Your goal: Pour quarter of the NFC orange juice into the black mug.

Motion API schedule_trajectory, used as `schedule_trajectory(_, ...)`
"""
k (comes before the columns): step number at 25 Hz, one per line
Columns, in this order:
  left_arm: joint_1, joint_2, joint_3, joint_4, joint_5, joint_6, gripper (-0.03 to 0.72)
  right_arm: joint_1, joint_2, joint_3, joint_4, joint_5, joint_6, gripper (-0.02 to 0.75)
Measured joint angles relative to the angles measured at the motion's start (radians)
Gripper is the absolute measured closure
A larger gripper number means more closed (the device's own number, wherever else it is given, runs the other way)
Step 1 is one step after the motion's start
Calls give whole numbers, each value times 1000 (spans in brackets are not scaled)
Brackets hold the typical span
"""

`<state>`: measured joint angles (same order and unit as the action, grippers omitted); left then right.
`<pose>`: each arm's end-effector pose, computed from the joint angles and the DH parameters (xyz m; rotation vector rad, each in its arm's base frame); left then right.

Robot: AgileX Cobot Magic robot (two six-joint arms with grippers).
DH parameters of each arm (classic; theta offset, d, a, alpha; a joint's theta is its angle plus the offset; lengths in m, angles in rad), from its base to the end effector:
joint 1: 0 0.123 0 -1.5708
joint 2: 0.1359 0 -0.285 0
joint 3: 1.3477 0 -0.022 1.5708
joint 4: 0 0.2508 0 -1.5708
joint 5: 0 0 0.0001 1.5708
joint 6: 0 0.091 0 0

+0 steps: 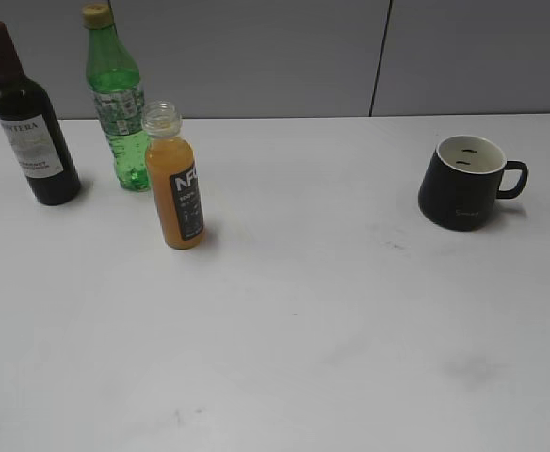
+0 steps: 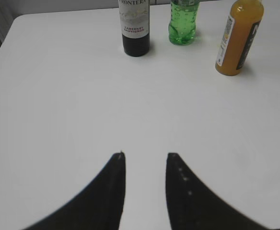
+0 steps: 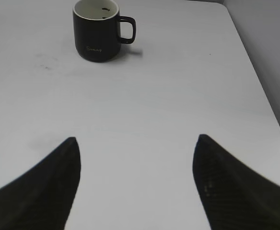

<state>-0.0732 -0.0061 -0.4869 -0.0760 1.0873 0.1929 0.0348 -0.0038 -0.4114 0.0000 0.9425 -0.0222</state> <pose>-0.0060 -0.0057 0.2717 0.2797 2.0566 -0.0182 0.0090 0.0003 0.2617 -0.0573 2.0101 0.0080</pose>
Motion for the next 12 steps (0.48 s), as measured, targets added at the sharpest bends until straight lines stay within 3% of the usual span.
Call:
schedule_trajectory(9,0,0,0,0,0,0,456,0,0,-2,0,-2,4,182)
schedule_trajectory(12,0,0,0,0,0,0,456,0,7,-37,0,-103,14,182)
